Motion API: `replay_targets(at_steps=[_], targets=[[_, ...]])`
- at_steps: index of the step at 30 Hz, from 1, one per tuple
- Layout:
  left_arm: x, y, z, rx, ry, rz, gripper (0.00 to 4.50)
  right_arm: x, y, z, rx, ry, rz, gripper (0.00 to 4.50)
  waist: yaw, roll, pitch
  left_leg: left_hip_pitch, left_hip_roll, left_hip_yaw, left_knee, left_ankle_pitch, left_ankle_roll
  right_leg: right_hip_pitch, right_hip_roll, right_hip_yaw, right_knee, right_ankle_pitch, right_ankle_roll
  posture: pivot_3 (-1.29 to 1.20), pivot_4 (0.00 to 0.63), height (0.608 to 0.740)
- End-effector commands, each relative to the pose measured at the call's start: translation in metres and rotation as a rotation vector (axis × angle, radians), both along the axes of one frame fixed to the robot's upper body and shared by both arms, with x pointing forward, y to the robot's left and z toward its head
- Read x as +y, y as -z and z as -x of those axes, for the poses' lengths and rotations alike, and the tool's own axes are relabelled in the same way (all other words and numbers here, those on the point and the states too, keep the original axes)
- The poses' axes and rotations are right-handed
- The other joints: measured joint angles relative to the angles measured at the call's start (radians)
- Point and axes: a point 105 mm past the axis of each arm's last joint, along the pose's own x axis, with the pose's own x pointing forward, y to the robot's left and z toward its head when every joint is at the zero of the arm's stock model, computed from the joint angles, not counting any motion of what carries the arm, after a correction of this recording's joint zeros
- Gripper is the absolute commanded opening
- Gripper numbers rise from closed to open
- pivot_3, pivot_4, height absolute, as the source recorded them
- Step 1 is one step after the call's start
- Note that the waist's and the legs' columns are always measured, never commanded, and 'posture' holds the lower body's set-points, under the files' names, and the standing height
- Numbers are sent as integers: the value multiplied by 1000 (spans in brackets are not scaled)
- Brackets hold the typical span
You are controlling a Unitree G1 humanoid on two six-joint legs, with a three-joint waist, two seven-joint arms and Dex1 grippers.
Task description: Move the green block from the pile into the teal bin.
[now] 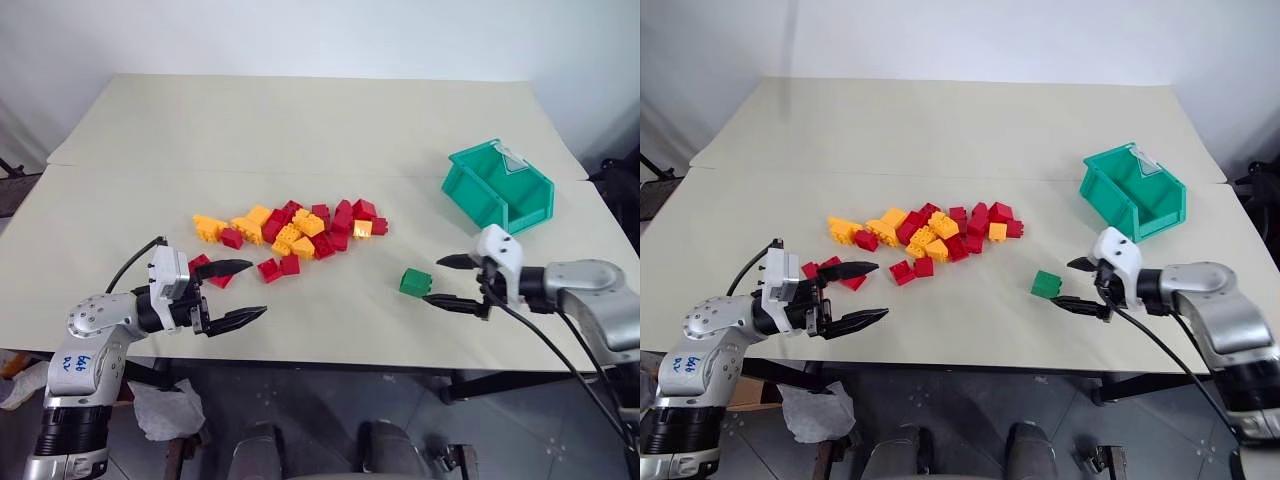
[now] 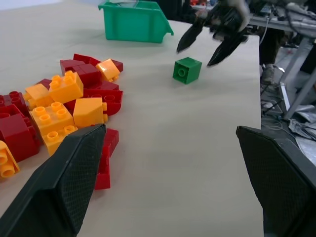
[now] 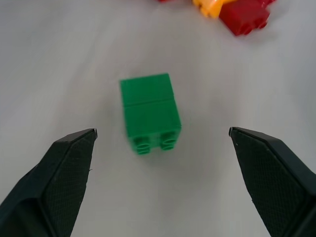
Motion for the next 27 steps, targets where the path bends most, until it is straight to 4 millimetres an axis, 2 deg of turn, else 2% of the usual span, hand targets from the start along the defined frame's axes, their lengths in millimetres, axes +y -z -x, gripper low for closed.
replay_targets(at_steps=[1, 3, 10, 12, 14, 16, 18, 19, 24, 27], targets=[[-5, -10, 6, -35, 9, 19, 4500, 7, 2, -6, 8, -47, 8, 4315, 2, 0, 0, 0, 0, 0, 0, 0, 0, 0, 0, 0, 0, 0, 0, 0, 150, 740], [-7, -10, 7, -31, 20, 21, 4500, 13, 4, -9, 5, -65, 0, 3882, 2, 0, 0, 0, 0, 0, 0, 0, 0, 0, 0, 0, 0, 0, 0, 0, 150, 740], [-12, -10, 10, -29, 61, 27, 4500, 19, 3, -11, -41, -87, -20, 1587, 1, 0, 0, 0, 0, 0, 0, 0, 0, 0, 0, 0, 0, 0, 0, 0, 150, 740], [-15, -15, 13, -100, 86, 41, 4500, 19, -1, -10, -69, -89, -34, 1520, 1, 0, 0, 0, 0, 0, 0, 0, 0, 0, 0, 0, 0, 0, 0, 0, 150, 740], [-17, -12, 12, -69, 90, 42, 4500, 17, -12, -11, -129, -82, -71, 1520, 2, 0, 0, 0, 0, 0, 0, 0, 0, 0, 0, 0, 0, 0, 0, 0, 150, 740], [-19, -15, 8, -54, 63, 94, 4500, 15, -42, -15, -238, -49, -182, 1520, 1, 0, 0, 0, 0, 0, 0, 0, 0, 0, 0, 0, 0, 0, 0, 0, 150, 740], [-21, -22, 0, -60, 6, 165, 4500, -4, -81, -29, -364, 91, -286, 1520, 0, 1, 0, 0, 0, 1, 0, 0, 0, 0, 0, 0, 0, 0, 0, 0, 150, 740], [-22, -24, -2, -62, -14, 186, 4500, -11, -92, -34, -403, 141, -305, 1520, 0, 1, 1, 0, 0, 1, 1, 0, 0, 0, 0, 0, 0, 0, 0, 0, 150, 740], [-31, -24, -11, -59, -72, 219, 4500, -57, -130, -70, -544, 434, -292, 1520, -2, 1, 0, 0, 1, 1, 1, 0, 0, 0, 0, 1, 0, 0, 0, 0, 150, 740], [-35, -24, -14, -63, -84, 218, 4500, -81, -135, -88, -570, 576, -247, 1520, -4, 1, 1, 0, 0, 2, 0, 0, 0, 0, 0, 1, 0, 0, 0, 0, 150, 740]])
